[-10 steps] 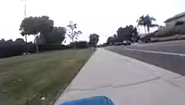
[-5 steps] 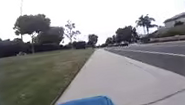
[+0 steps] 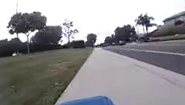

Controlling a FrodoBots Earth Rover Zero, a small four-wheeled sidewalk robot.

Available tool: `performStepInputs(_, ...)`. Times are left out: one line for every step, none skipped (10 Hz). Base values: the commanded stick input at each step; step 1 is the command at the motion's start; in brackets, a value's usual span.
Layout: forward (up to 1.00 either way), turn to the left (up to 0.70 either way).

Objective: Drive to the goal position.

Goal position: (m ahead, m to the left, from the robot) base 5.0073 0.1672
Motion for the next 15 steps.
performStepInputs(1.0,0.0)
performStepInputs(1.0,0.0)
performStepInputs(1.0,0.0)
performStepInputs(1.0,0.0)
performStepInputs(1.0,0.0)
performStepInputs(1.0,0.0)
performStepInputs(1.0,0.0)
performStepInputs(1.0,0.0)
performStepInputs(1.0,0.0)
performStepInputs(1.0,0.0)
performStepInputs(1.0,0.0)
performStepInputs(1.0,0.0)
performStepInputs(1.0,0.0)
performStepInputs(1.0,0.0)
performStepInputs(1.0,0.0)
